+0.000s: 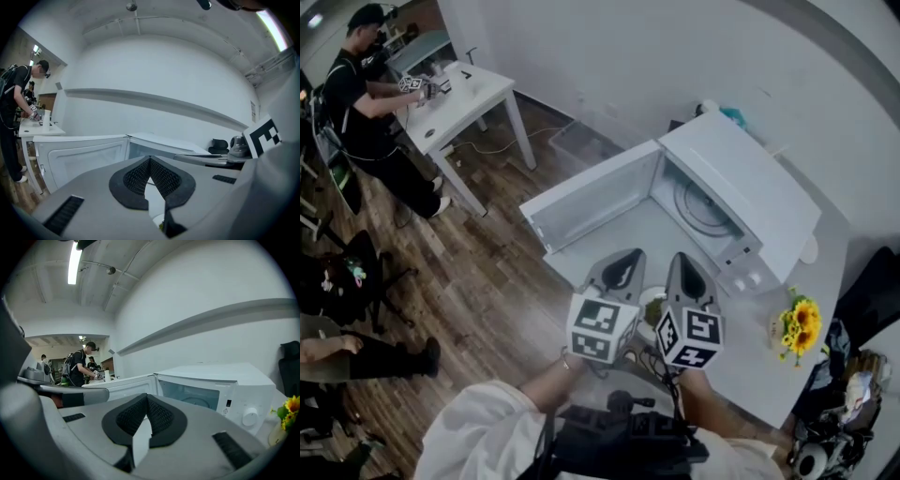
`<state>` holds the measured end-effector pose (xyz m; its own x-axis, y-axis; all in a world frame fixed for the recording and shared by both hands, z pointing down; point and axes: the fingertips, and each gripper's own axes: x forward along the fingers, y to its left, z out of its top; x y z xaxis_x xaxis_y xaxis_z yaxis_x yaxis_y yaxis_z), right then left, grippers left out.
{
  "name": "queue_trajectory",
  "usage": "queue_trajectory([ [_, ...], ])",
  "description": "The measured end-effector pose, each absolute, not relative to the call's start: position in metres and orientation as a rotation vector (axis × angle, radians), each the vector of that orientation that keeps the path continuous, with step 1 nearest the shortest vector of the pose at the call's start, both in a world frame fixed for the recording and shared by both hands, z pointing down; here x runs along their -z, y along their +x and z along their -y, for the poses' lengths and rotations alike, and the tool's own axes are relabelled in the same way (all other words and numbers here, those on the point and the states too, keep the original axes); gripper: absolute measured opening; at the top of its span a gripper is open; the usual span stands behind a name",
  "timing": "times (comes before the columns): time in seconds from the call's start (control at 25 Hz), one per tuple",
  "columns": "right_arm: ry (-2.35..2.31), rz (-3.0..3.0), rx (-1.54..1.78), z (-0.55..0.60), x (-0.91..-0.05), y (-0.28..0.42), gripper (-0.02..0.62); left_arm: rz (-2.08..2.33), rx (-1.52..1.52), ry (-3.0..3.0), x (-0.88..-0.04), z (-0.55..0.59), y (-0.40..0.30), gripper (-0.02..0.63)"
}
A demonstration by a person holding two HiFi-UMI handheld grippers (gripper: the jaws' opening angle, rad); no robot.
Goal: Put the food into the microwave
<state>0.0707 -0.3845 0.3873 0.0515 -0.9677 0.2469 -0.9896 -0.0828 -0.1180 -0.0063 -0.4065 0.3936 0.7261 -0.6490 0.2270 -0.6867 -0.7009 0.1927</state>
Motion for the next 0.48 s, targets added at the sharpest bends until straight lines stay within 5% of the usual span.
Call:
queue_trajectory([
  [0.48,2.208,2.044,-0.467,0.382,-0.401,0.087,0.024,1.039,-0.270,2.637,-0.408,0.408,0.015,0.009],
])
